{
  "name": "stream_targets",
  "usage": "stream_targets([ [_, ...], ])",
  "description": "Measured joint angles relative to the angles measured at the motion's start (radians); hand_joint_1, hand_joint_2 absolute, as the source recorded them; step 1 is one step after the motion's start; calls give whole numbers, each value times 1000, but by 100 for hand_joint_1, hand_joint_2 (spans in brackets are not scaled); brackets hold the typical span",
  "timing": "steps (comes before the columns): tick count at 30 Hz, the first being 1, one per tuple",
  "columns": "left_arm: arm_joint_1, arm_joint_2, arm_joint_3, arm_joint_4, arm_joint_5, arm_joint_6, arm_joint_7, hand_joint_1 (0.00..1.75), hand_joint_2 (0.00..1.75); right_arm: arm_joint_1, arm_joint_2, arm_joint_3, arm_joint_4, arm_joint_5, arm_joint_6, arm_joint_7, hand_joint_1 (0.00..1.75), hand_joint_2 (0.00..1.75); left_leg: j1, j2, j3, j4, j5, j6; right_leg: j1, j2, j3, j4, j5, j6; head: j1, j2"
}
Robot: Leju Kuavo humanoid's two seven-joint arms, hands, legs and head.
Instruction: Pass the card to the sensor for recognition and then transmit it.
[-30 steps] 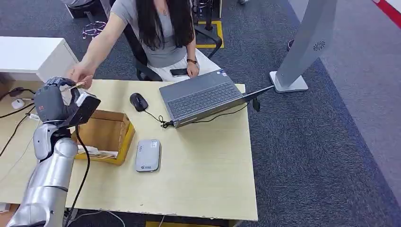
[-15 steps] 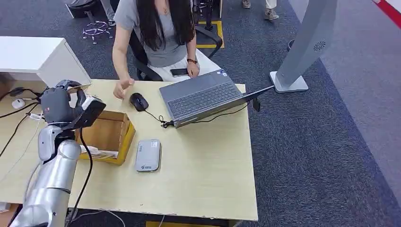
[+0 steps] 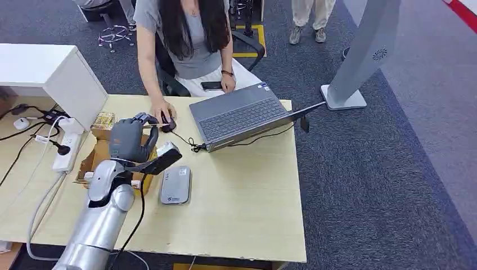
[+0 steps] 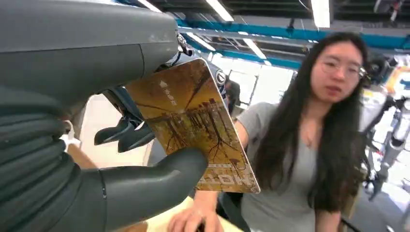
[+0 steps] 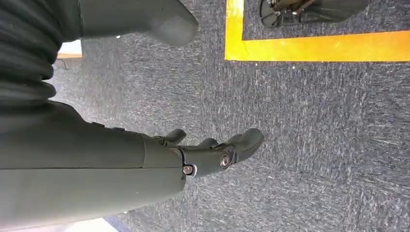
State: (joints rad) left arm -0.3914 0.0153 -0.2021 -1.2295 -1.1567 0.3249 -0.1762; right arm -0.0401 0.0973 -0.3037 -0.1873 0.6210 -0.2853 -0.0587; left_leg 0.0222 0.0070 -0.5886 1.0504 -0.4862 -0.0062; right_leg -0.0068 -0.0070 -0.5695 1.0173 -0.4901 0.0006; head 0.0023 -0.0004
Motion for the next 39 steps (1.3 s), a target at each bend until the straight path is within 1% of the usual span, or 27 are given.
stream_targets([
  [3, 15, -1, -32, -8, -48, -59, 47, 175, 175, 0, 0, -6, 0, 0, 0, 8, 0, 175, 0, 0, 0, 0, 0, 0, 0, 0, 0, 0, 0, 0, 0, 0],
  [5, 25, -1, -50, -8, -65, -82, 69, 175, 175, 0, 0, -12, 0, 0, 0, 10, 0, 175, 0, 0, 0, 0, 0, 0, 0, 0, 0, 0, 0, 0, 0, 0],
  [14, 73, 14, -103, -8, -129, -145, 147, 175, 175, 2, 3, -31, 0, 1, -1, 13, 0, 175, 0, 0, 0, 0, 0, 0, 0, 0, 0, 0, 0, 0, 0, 0],
  [21, 118, 37, -140, -8, -160, -202, 196, 175, 175, 3, 3, -48, 0, 3, -8, 14, 0, 175, 0, 0, 0, 0, 0, 0, 0, 0, 0, 0, 0, 0, 0, 0],
  [25, 132, 48, -150, -8, -163, -234, 215, 175, 175, 3, 3, -56, 0, 7, -11, 17, 0, 175, 0, 0, 0, 0, 0, 0, 0, 0, 0, 0, 0, 0, 0, 0],
  [33, 136, 68, -166, 9, -162, -273, 228, 175, 175, 3, 5, -65, 0, 20, -11, 17, 0, 175, 0, 0, -1, 0, 0, 0, 0, 0, 0, 0, 0, 0, 0, 0],
  [39, 129, 76, -166, 18, -130, -265, 225, 175, 175, 3, 7, -68, 0, 26, -8, 16, 0, 175, 0, 0, -1, 0, 0, 0, 0, 0, 0, 0, 0, 0, 0, 0],
])
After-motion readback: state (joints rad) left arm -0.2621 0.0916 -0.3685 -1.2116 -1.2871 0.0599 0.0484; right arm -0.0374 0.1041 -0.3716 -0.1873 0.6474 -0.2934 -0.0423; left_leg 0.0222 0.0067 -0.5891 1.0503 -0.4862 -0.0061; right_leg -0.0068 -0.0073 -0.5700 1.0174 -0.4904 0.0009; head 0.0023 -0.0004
